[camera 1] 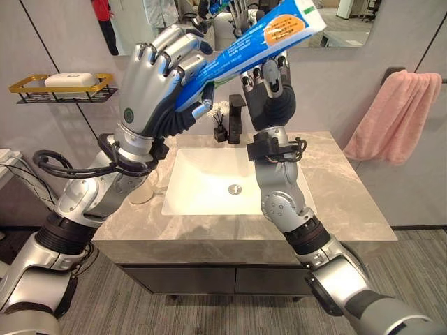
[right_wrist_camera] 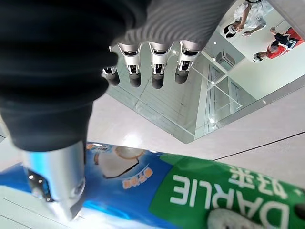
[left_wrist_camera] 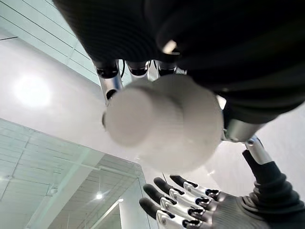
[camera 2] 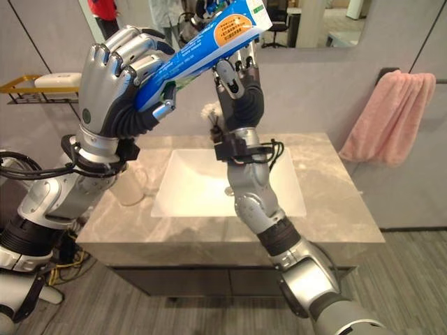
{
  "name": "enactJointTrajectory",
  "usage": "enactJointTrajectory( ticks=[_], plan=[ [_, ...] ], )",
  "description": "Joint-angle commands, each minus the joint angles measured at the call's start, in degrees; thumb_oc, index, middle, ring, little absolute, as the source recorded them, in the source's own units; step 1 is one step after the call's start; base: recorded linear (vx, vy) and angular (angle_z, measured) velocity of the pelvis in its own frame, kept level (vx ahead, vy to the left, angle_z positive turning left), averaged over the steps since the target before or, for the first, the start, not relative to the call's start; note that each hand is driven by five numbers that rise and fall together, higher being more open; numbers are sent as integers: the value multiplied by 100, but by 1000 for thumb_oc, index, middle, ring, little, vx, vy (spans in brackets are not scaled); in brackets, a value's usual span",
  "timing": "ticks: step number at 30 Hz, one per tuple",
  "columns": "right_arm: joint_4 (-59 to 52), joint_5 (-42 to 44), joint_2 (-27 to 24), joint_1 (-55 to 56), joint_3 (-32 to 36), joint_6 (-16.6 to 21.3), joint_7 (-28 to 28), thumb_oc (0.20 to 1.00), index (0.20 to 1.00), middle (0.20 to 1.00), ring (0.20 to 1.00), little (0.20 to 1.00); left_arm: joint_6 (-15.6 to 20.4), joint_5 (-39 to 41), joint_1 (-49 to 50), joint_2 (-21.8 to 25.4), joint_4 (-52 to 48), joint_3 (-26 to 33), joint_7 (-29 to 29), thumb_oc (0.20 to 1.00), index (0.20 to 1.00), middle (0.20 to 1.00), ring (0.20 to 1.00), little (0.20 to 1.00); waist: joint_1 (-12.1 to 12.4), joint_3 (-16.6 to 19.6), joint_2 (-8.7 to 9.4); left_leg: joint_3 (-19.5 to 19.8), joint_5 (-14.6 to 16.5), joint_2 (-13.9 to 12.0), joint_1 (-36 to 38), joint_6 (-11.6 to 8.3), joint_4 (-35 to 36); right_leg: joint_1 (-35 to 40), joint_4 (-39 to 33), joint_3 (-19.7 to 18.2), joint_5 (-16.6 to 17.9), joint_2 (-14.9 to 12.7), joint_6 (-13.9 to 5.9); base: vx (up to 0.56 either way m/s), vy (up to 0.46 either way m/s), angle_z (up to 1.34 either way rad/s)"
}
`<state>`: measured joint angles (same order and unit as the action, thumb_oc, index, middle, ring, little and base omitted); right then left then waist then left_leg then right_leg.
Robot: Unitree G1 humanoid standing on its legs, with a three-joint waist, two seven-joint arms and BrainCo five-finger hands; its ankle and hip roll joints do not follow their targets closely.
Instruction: Put brush and paste in cup on sink, flatten towel.
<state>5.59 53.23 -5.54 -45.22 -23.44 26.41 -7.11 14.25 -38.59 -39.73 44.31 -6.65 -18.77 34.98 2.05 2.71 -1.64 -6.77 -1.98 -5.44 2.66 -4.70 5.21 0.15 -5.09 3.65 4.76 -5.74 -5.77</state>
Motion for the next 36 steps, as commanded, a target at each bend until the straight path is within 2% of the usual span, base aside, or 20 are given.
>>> enactJointTrajectory(
  ticks=[1, 13, 22, 36],
  plan=[
    [-380, -124, -25, -295, 11, 17, 348, 1000, 1000, 1000, 1000, 1000, -148, 388, -347, 64, 266, 283, 189, 200, 200, 200, 200, 200, -39, 164, 344, 81, -13, -160, -81, -93, -21, 180, 9, 230, 2, -512, -253, 0, 0, 0],
    [-335, -36, -126, 48, -223, -104, 575, 1000, 1000, 1000, 1000, 1000, -197, 472, -369, 42, 224, 522, 312, 200, 200, 200, 200, 200, -116, 199, 317, 15, -9, -178, -62, -98, -21, 137, 9, 176, 37, -505, -266, 0, 0, 0],
    [-381, 5, -114, 53, -202, -66, 586, 1000, 1000, 1000, 1000, 1000, -144, 348, -333, 178, 289, 347, 170, 200, 200, 200, 200, 200, -129, 205, 311, -1, 9, -170, -45, -89, -21, 130, 9, 151, 42, -507, -272, 0, 0, 0],
    [-606, -122, -42, -113, -101, 55, 454, 1000, 1000, 1000, 1000, 1000, -16, 435, 125, 144, 419, 241, -33, 200, 200, 200, 200, 200, -102, 171, 316, -5, 1, -182, -55, -80, -21, 125, 9, 130, 43, -492, -261, 0, 0, 0]
  ],
)
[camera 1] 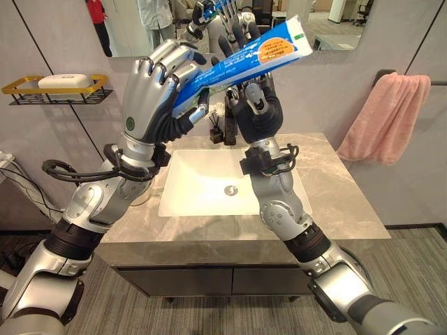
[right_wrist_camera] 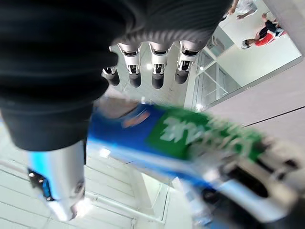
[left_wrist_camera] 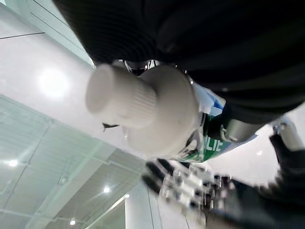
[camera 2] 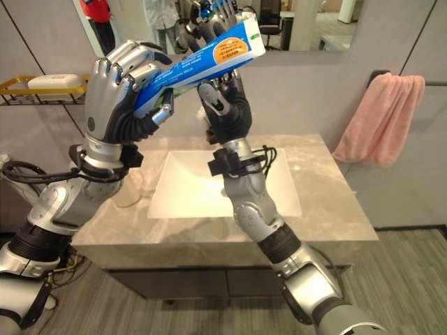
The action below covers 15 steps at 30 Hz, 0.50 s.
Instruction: Put brush and paste in cup on sink, flatten towel.
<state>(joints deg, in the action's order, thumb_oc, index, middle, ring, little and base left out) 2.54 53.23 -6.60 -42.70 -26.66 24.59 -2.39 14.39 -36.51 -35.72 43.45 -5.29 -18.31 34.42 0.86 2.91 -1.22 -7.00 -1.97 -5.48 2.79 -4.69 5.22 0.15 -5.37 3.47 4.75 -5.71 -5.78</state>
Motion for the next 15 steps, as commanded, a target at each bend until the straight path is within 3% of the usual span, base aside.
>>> enactJointTrajectory(
  ticks=[1, 15],
  plan=[
    [-310, -136, 87, -370, 226, 249, -46, 1000, 1000, 1000, 1000, 1000, -24, 235, -252, 223, 288, 192, 20, 200, 200, 200, 200, 200, 18, 148, 273, 17, 2, -177, -68, -79, -22, 126, 37, 149, 42, -496, -260, 0, 0, 0],
    [-336, -127, 271, -284, 111, 261, -152, 1000, 1000, 1000, 1000, 1000, 23, 387, -35, -28, 343, 89, -85, 200, 200, 200, 200, 200, 21, 120, 285, 33, 5, -172, -59, -62, -22, 151, 37, 167, 29, -482, -236, 0, 0, 0]
  ],
)
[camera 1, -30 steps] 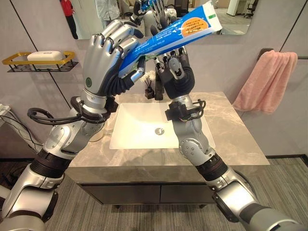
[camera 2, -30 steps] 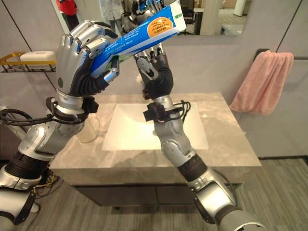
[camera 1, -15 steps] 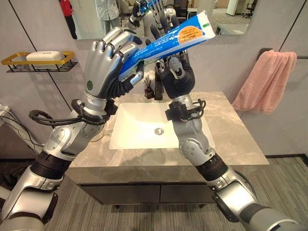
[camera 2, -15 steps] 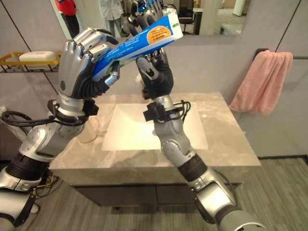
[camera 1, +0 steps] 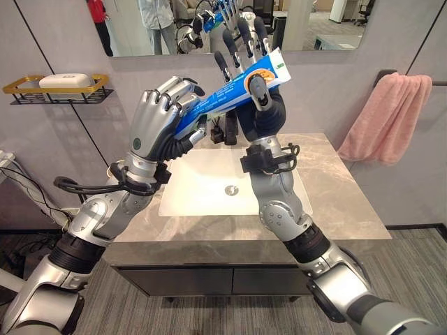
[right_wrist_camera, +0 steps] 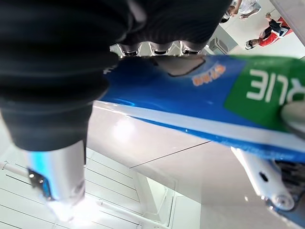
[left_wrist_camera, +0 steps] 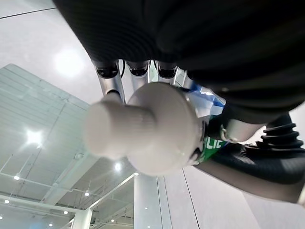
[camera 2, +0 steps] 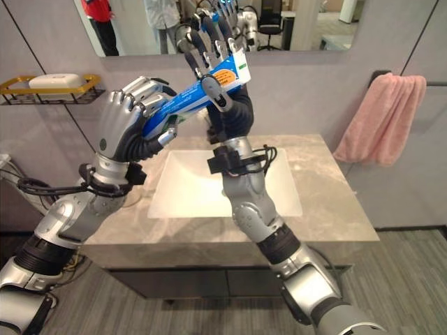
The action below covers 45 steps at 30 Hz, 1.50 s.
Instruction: Put brush and paste in cup on sink, flatten towel.
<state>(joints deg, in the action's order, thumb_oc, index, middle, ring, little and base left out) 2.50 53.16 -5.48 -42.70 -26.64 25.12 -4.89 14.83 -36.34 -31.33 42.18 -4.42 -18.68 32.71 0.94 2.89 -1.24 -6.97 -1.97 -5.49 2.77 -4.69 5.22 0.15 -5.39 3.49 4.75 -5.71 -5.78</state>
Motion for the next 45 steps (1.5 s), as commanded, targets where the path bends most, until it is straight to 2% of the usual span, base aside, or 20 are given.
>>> enactJointTrajectory(
  ticks=[1, 17, 18, 20, 31, 32, 33, 35, 45],
  plan=[
    [-367, -120, 154, -243, 62, 190, 125, 1000, 1000, 1000, 1000, 1000, -12, 406, -483, 53, 261, 115, 87, 200, 200, 200, 200, 200, 6, 115, 295, 34, 0, -174, -58, -64, -22, 152, 39, 159, 32, -478, -234, 0, 0, 0],
    [-427, -236, 130, -154, 6, 196, 87, 1000, 1000, 1000, 1000, 1000, 4, 494, -610, -133, 237, 121, 145, 200, 200, 200, 200, 200, -54, 115, 288, 2, 5, -189, -65, -69, -22, 129, 39, 132, 30, -472, -239, 0, 0, 0],
    [-430, -237, 129, -153, 11, 203, 75, 950, 950, 950, 950, 950, 6, 490, -617, -135, 240, 113, 145, 200, 200, 200, 200, 200, -56, 111, 286, -1, 5, -188, -63, -67, -22, 129, 39, 127, 29, -471, -239, 0, 0, 0],
    [-417, -215, 139, -147, 22, 215, 67, 200, 200, 200, 200, 200, 3, 497, -615, -146, 284, 87, 142, 200, 200, 200, 200, 200, -56, 106, 283, -2, 7, -187, -62, -65, -22, 126, 39, 125, 33, -471, -238, 0, 0, 0],
    [-404, -235, 171, -127, 56, 267, -15, 200, 200, 200, 200, 200, -7, 513, -555, -180, 318, 97, 192, 200, 200, 200, 200, 200, -52, 91, 278, 10, 3, -195, -68, -64, -22, 131, 39, 141, 27, -469, -234, 0, 0, 0],
    [-413, -225, 189, -120, 63, 276, -18, 200, 200, 200, 200, 200, -24, 496, -536, -214, 318, 128, 248, 395, 395, 395, 395, 395, -48, 92, 279, 16, 2, -193, -70, -62, -22, 133, 39, 138, 26, -467, -231, 0, 0, 0],
    [-414, -225, 189, -118, 60, 277, -18, 200, 200, 200, 200, 200, -25, 493, -530, -216, 316, 130, 251, 467, 467, 467, 467, 467, -49, 94, 277, 17, 2, -193, -70, -62, -22, 133, 39, 138, 25, -467, -231, 0, 0, 0],
    [-412, -220, 189, -113, 77, 291, -30, 200, 200, 200, 200, 200, -37, 492, -504, -251, 303, 145, 274, 1000, 1000, 1000, 1000, 1000, -50, 91, 279, 21, 0, -195, -74, -62, -22, 133, 39, 140, 24, -469, -231, 0, 0, 0],
    [-424, -296, 256, -62, 369, 493, -279, 200, 200, 200, 200, 200, -88, 396, -179, -271, -9, 491, 477, 1000, 1000, 1000, 1000, 1000, 11, 70, 266, 76, 26, -175, -76, -52, -22, 168, 39, 205, -13, -484, -232, 0, 0, 0]
  ],
)
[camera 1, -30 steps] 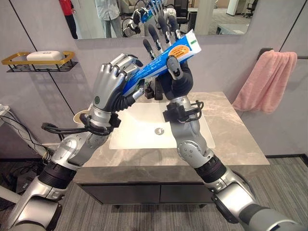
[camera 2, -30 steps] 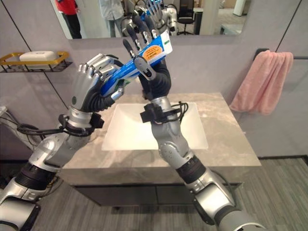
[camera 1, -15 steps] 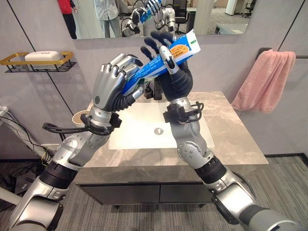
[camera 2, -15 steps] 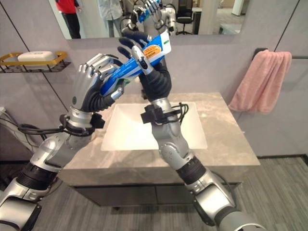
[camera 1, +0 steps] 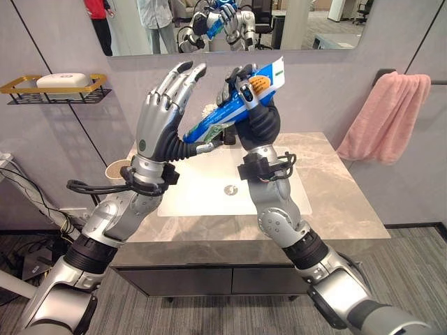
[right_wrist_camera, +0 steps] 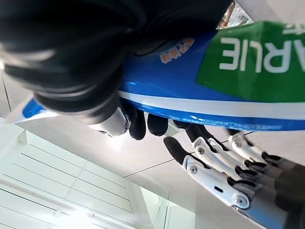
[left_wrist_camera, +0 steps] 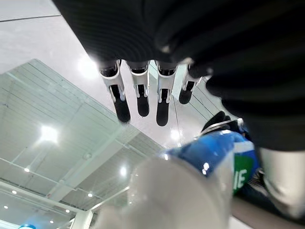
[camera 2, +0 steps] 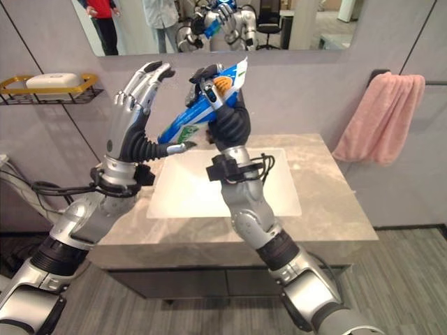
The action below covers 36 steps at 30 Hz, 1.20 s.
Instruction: Put brush and paste in cup on sink, flatten towel.
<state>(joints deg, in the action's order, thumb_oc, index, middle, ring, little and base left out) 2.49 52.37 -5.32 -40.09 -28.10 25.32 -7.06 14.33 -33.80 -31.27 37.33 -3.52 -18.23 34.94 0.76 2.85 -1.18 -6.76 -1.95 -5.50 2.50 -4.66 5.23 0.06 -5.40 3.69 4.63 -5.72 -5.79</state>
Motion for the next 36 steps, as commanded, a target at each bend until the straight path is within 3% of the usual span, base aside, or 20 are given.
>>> enactJointTrajectory(
  ticks=[1, 6, 7, 11, 12, 17, 20, 25, 26, 29, 33, 36],
  plan=[
    [-441, -234, 223, -313, 563, 506, -95, 200, 200, 200, 200, 200, -57, 81, -59, 298, -228, 612, 328, 1000, 1000, 1000, 1000, 1000, 73, 58, 262, 71, 25, -165, -57, -52, -23, 187, 42, 203, -10, -490, -230, 0, 0, 0],
    [-455, -408, 100, -304, 731, 529, -223, 200, 200, 200, 200, 200, 77, 244, 700, 421, -811, 1259, 306, 1000, 1000, 1000, 1000, 1000, 225, 7, 273, 165, 12, -140, -102, -50, -23, 225, 47, 264, -36, -507, -215, 10, -2, 5],
    [-458, -484, 13, -323, 867, 540, -279, 200, 200, 200, 200, 200, 152, 421, 1179, 444, -982, 1634, 325, 1000, 1000, 1000, 1000, 1000, 368, -39, 288, 247, -13, -116, -155, -54, -23, 248, 51, 326, -50, -510, -201, 2, -2, 17],
    [-408, -602, -177, -366, 1059, 544, -393, 200, 200, 200, 200, 200, 200, 690, 2048, 461, -1175, 2211, 243, 1000, 1000, 1000, 1000, 1000, 574, -112, 314, 435, -67, -78, -272, -58, -23, 278, 66, 493, -75, -523, -194, 4, -11, 19],
    [-317, -697, -384, -392, 1212, 523, -451, 200, 200, 200, 200, 200, 323, 1018, 2515, 385, -1197, 2585, 305, 1000, 1000, 1000, 1000, 1000, 743, -148, 338, 587, -101, -48, -349, -57, -23, 321, 70, 631, -98, -530, -188, 27, -21, 40],
    [10, -584, -640, -477, 1418, 596, -511, 200, 200, 200, 200, 200, 259, 1325, 3171, 302, -534, 2978, 457, 1000, 1000, 1000, 1000, 1000, 1022, -202, 407, 966, -185, 28, -514, -55, -23, 432, 66, 979, -148, -540, -185, 14, -18, 47],
    [156, -582, -728, -480, 1483, 590, -546, 200, 200, 200, 200, 200, 157, 1428, 3308, 210, -62, 2896, 414, 1000, 1000, 1000, 1000, 1000, 1150, -223, 452, 1137, -223, 57, -589, -57, -23, 494, 71, 1156, -181, -543, -180, 17, -24, 43],
    [420, -680, -895, -632, 1483, 480, -570, 200, 200, 200, 200, 200, -159, 1746, 3391, 20, 1781, 2273, 76, 1000, 1000, 1000, 1000, 1000, 1358, -279, 544, 1459, -294, 141, -738, -57, -23, 603, 113, 1506, -244, -559, -192, 17, -9, 39],
    [535, -735, -953, -723, 1417, 417, -575, 200, 200, 200, 200, 200, -229, 2004, 3354, -204, 2680, 1953, -61, 1000, 1000, 1000, 1000, 1000, 1398, -292, 590, 1515, -268, 158, -729, -61, -23, 668, 100, 1591, -289, -559, -202, 46, 8, 42],
    [760, -828, -1012, -933, 1249, 307, -638, 200, 200, 200, 200, 200, -332, 3020, 3293, -779, 4148, 1743, -304, 1000, 1000, 1000, 1000, 1000, 1427, -306, 646, 1540, -290, 180, -767, -39, -23, 658, 98, 1617, -267, -572, -219, 10, 23, 21],
    [1148, -807, -865, -1329, 980, 236, -622, 200, 200, 200, 200, 200, -525, 3429, 3154, -1313, 6161, 1213, -793, 1000, 1000, 1000, 1000, 1000, 1400, -343, 709, 1476, -309, 202, -811, 10, -23, 576, 99, 1570, -208, -602, -235, 5, 43, 2],
    [1273, -805, -771, -1490, 881, 222, -606, 200, 200, 200, 200, 200, -609, 3370, 3121, -1511, 6817, 990, -990, 1000, 1000, 1000, 1000, 1000, 1390, -355, 730, 1434, -301, 203, -822, 26, -23, 528, 109, 1519, -190, -611, -237, 5, 30, -3]
  ],
)
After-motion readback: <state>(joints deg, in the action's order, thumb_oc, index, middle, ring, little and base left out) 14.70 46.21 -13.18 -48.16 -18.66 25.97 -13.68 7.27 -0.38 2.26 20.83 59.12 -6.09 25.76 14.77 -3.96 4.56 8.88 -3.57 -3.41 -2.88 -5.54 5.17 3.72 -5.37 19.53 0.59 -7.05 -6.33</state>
